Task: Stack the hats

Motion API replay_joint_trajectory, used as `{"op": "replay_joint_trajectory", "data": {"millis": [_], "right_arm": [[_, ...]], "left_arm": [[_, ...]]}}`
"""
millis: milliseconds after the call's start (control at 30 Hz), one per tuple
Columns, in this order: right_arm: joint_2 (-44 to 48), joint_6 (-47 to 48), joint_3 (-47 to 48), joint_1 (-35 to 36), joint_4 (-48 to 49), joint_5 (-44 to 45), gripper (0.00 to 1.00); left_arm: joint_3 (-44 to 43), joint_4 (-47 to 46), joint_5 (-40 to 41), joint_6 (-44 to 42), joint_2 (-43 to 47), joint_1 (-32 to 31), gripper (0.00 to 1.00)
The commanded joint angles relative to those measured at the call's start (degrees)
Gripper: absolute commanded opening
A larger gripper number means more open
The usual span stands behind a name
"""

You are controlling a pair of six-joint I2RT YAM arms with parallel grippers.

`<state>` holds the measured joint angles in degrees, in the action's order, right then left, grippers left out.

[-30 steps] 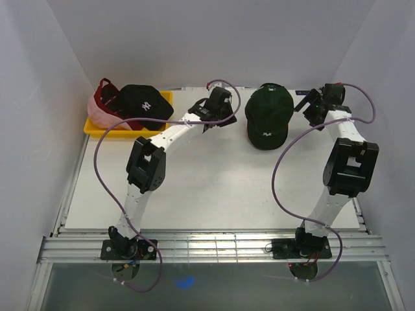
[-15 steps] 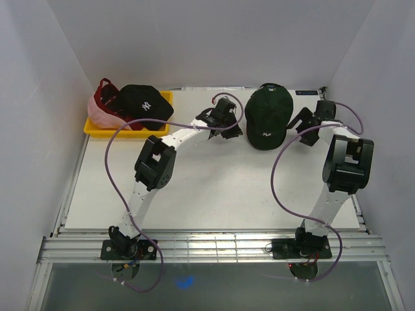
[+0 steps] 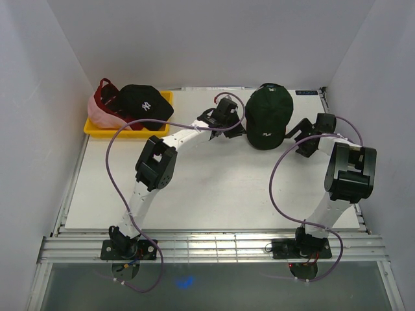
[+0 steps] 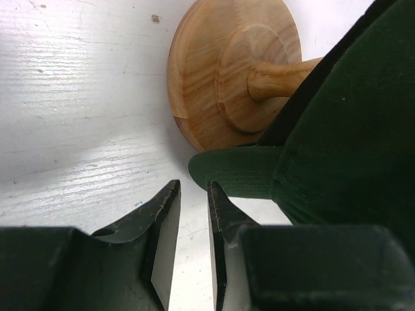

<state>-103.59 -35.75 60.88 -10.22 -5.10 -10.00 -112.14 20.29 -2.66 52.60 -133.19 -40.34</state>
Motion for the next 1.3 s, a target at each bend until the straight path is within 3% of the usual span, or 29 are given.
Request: {"op": "replay_joint_trajectory", "data": {"millis": [0,200,300,333,500,867,1267], "right_arm": [[1.0,-4.0,0.4,-2.3,4.4,-3.7,0.87],[-2.4,-6.4,9.7,-4.3,-0.4,-3.3,0.71],[-8.0,-7.1,18.0,-4.5,-4.9,-6.6,0.53],[-9.4,-7.8,19.8,-4.4,-5.8,-7.6,0.39],[-17.4,-10.3,27.4,-3.8,-8.9,-12.5,0.10],[-22.3,-12.3,33.6,-0.1,-6.4,-15.7,0.08],[-14.5,-14.9,17.2,0.0,3.8,-19.2,0.08]], "left_arm": [[0.1,-0.9,-0.3,0.2,1.1,-0.3,0.34],[2.1,-1.2,0.0,1.3,2.0,-0.4,0.34],[2.3,-1.6,0.2,1.8,1.6,-0.3,0.34],[2.0,-1.7,0.4,2.0,1.5,-0.4,0.35],[1.4,-2.6,1.4,2.3,1.3,-0.4,0.40],[-0.1,-3.8,0.7,3.3,-0.9,-0.3,0.45],[1.0,-4.8,-0.3,5.3,-1.5,-1.1,0.45]]}}
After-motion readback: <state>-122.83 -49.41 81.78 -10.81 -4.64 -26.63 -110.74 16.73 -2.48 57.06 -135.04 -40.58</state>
